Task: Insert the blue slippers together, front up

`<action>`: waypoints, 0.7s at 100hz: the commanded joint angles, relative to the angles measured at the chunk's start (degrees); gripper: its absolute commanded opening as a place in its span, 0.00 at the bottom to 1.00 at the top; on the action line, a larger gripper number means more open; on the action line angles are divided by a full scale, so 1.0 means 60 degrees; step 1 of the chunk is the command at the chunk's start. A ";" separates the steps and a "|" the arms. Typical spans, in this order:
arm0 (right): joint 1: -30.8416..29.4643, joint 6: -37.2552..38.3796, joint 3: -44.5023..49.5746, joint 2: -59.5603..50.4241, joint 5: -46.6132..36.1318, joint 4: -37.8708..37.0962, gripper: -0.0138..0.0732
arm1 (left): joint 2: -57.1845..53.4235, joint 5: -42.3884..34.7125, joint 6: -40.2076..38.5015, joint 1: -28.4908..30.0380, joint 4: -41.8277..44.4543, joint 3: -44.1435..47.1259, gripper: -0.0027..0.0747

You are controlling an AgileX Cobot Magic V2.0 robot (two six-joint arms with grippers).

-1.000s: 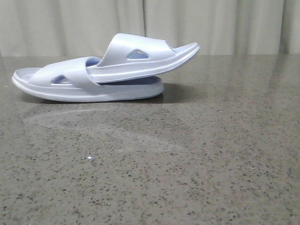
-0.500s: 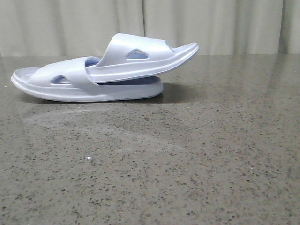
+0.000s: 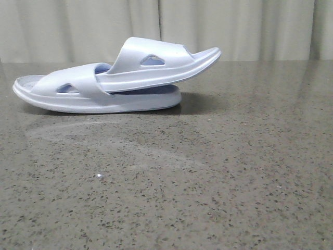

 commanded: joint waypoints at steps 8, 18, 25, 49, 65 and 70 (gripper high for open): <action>-0.0025 -0.0047 -0.0252 -0.0043 -0.0025 0.0002 0.07 | 0.0098 -0.0645 -0.0065 -0.0096 -0.0090 0.0083 0.05; -0.0025 -0.0047 -0.0233 -0.0076 -0.0057 0.0002 0.07 | 0.0098 -0.0645 -0.0065 -0.0096 -0.0090 0.0083 0.05; -0.0025 -0.0047 -0.0233 -0.0099 -0.0332 -0.0080 0.07 | 0.0098 -0.0645 -0.0065 -0.0096 -0.0090 0.0083 0.05; -0.0064 0.4644 -0.0233 -0.0487 -0.1071 -0.6081 0.07 | 0.0098 -0.0645 -0.0065 -0.0096 -0.0090 0.0083 0.05; -0.0496 0.9091 -0.0233 -0.1185 -0.1014 -1.1447 0.07 | 0.0098 -0.0645 -0.0065 -0.0096 -0.0090 0.0083 0.05; -0.0753 0.9146 -0.0189 -0.1475 -0.0925 -1.1804 0.07 | 0.0098 -0.0645 -0.0065 -0.0096 -0.0090 0.0083 0.05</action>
